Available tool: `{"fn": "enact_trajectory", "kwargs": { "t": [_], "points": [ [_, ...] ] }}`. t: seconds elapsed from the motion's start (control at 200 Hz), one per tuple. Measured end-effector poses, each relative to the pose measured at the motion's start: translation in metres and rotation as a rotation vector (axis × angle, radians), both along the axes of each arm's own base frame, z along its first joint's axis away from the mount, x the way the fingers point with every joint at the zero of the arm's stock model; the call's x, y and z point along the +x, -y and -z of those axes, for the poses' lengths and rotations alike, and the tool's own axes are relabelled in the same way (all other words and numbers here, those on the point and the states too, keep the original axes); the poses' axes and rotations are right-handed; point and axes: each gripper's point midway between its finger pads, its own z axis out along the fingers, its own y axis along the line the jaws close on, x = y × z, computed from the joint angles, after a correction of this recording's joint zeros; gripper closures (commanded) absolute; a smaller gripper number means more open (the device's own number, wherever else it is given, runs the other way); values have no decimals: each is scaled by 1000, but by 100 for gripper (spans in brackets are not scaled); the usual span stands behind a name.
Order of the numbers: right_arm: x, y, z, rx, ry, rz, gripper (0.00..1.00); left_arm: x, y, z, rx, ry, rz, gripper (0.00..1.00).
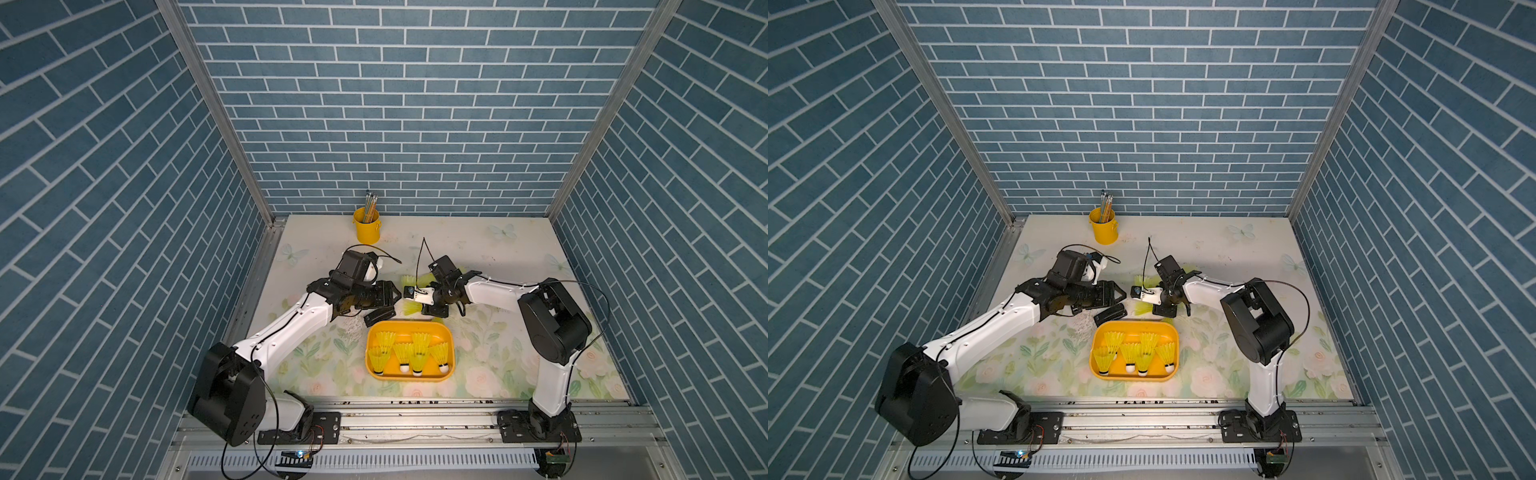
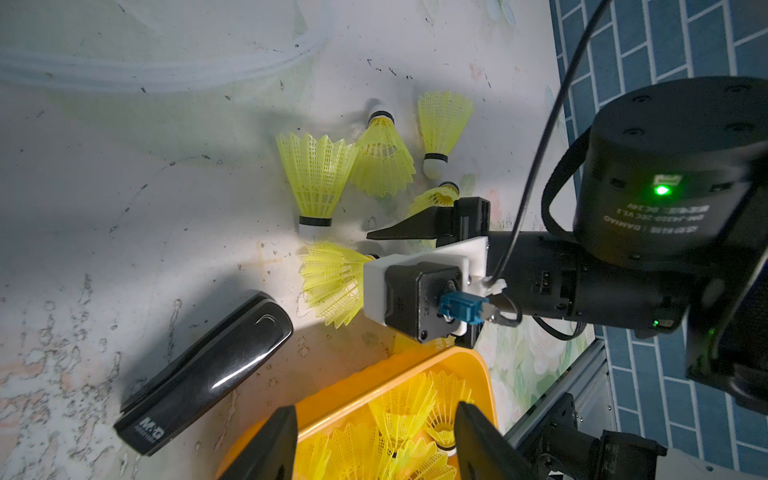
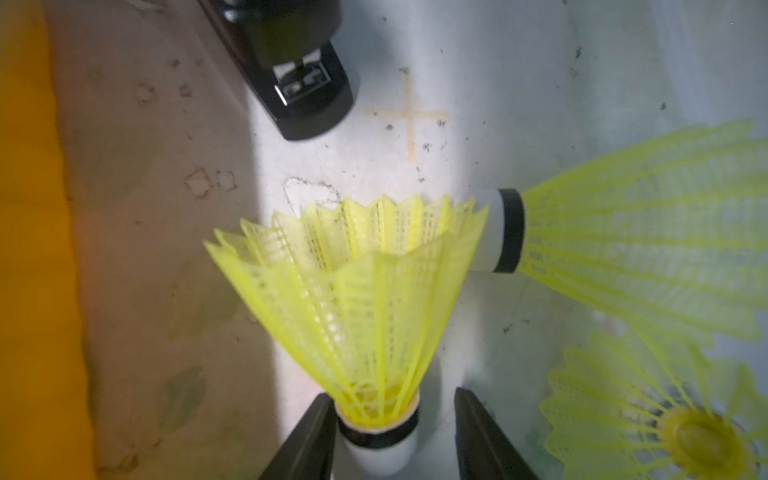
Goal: Put the shuttlecocks into the storage box
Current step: Pick up the shuttlecock at the center of the board.
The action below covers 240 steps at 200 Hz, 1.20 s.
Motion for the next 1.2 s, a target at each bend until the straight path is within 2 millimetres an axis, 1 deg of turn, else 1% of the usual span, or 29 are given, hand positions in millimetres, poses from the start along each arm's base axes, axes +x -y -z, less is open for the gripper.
{"fn": "enact_trajectory", "kwargs": {
  "t": [0.135, 0.255, 0.45, 0.585, 0.63, 0.745, 0.84, 0.98, 1.2],
  "points": [
    [4, -5, 1, 9, 0, -5, 52, -2, -1, 2, 2, -4, 0, 34],
    [9, -12, 1, 20, -2, -12, 57, -2, -1, 3, 3, -4, 0, 34],
    [14, -17, 2, 26, -7, -12, 71, -3, -2, 5, 4, -6, -1, 34],
    [14, -18, 2, 27, -9, -10, 74, -4, -2, 8, 8, -13, -1, 34],
    [14, -18, 2, 27, -9, -10, 74, -4, -3, 8, 8, -14, -1, 34],
    [14, -18, 2, 28, -7, -10, 63, -4, -3, 8, 8, -14, -1, 34],
    [15, -18, 1, 32, 0, -12, 59, -4, -3, 8, 8, -14, -1, 34],
    [16, -19, 1, 34, 7, -14, 56, -4, -3, 8, 8, -13, -1, 34],
    [18, -19, 1, 30, 29, -48, 55, -5, -4, 1, 2, 7, -4, 34]
  ]
}}
